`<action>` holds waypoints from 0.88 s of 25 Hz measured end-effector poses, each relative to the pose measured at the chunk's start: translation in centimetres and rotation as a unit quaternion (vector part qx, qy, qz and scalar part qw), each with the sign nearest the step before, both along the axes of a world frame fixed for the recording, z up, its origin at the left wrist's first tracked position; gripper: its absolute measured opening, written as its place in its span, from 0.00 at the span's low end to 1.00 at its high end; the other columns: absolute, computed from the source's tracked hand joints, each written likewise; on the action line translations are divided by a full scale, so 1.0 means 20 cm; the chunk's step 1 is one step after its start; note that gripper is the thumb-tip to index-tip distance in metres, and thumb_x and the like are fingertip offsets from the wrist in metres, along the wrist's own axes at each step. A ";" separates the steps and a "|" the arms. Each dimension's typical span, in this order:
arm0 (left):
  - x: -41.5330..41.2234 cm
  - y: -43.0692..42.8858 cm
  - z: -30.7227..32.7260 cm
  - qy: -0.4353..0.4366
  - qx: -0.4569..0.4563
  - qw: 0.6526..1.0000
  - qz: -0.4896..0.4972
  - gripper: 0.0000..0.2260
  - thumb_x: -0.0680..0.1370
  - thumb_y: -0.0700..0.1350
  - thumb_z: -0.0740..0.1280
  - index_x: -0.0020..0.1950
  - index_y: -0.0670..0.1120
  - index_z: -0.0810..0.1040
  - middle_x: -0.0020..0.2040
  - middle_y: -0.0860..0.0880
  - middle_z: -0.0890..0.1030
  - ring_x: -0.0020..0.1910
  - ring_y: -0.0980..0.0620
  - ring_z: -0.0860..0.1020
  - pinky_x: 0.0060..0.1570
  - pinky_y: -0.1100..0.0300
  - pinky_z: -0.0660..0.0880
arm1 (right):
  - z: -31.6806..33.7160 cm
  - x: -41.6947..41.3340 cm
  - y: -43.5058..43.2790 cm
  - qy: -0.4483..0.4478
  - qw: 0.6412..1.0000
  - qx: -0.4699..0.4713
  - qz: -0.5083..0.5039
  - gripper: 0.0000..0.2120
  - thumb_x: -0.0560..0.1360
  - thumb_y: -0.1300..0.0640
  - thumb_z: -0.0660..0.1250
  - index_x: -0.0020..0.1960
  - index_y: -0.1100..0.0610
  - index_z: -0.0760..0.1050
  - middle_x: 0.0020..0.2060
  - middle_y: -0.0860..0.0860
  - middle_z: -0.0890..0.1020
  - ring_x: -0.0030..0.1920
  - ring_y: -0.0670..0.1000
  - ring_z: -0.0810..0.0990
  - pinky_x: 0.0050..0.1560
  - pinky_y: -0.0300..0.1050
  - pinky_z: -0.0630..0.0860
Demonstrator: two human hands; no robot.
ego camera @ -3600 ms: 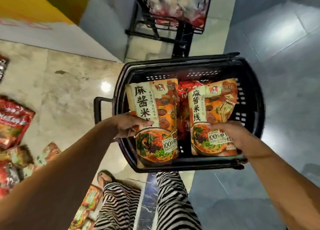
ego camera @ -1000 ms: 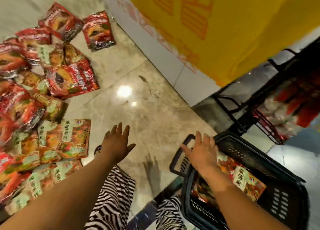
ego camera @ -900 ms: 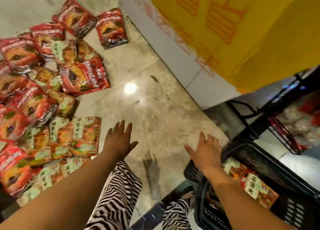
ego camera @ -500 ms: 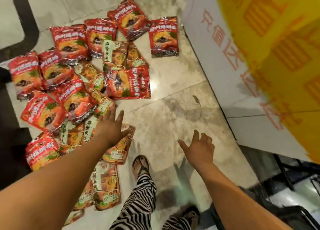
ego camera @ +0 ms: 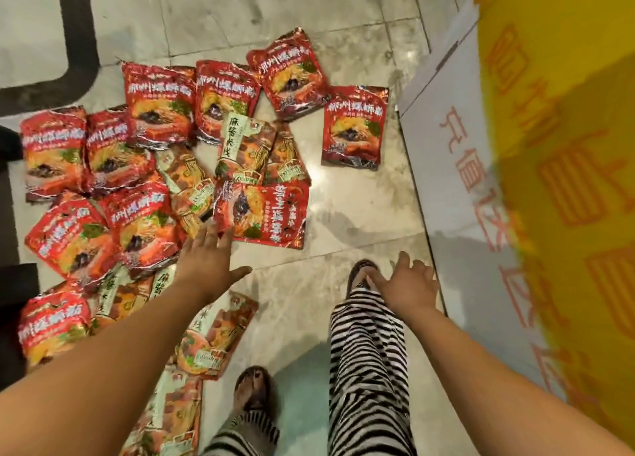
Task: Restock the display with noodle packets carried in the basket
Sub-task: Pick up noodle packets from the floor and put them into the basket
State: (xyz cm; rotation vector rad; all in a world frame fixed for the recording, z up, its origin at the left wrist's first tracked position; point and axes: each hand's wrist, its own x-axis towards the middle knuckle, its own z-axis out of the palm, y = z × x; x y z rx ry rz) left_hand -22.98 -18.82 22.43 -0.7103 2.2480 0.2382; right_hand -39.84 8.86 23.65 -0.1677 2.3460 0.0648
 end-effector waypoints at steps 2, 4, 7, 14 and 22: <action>-0.17 -0.04 -0.14 0.012 0.005 1.000 0.025 0.43 0.77 0.69 0.56 0.81 0.47 0.41 0.81 0.41 0.45 0.80 0.42 0.47 0.77 0.45 0.51 | -0.15 -0.25 -0.07 -0.003 1.000 0.008 0.028 0.40 0.76 0.32 0.56 0.77 0.57 0.55 0.73 0.61 0.64 0.73 0.62 0.60 0.70 0.55 0.60; -0.32 -0.08 -0.29 0.035 -0.001 0.999 0.034 0.44 0.76 0.69 0.57 0.81 0.46 0.43 0.81 0.41 0.48 0.80 0.41 0.48 0.77 0.44 0.51 | -0.29 -0.45 -0.17 0.008 0.998 -0.001 0.062 0.39 0.76 0.31 0.56 0.76 0.58 0.56 0.72 0.62 0.65 0.72 0.63 0.61 0.68 0.55 0.61; -0.52 -0.15 -0.62 0.056 0.008 0.996 0.068 0.46 0.75 0.69 0.61 0.81 0.45 0.45 0.81 0.41 0.49 0.80 0.42 0.49 0.76 0.44 0.52 | -0.65 -0.71 -0.34 0.031 0.996 -0.025 0.083 0.40 0.75 0.31 0.57 0.76 0.58 0.57 0.71 0.63 0.66 0.71 0.63 0.62 0.68 0.56 0.62; -0.70 -0.42 -1.33 0.106 0.021 0.994 -0.015 0.56 0.60 0.74 0.59 0.80 0.44 0.53 0.75 0.37 0.65 0.76 0.37 0.61 0.74 0.44 0.59 | -1.47 -1.08 -0.67 0.104 0.989 -0.108 -0.009 0.44 0.72 0.30 0.64 0.74 0.60 0.58 0.68 0.65 0.68 0.70 0.65 0.63 0.68 0.57 0.62; -0.81 -0.65 -1.70 0.092 0.100 0.986 -0.093 0.48 0.56 0.75 0.67 0.69 0.49 0.68 0.55 0.46 0.82 0.51 0.45 0.80 0.49 0.54 0.77 | -1.96 -1.36 -0.80 0.210 0.964 -0.153 -0.060 0.54 0.69 0.25 0.60 0.79 0.61 0.50 0.71 0.66 0.65 0.72 0.65 0.62 0.71 0.58 0.59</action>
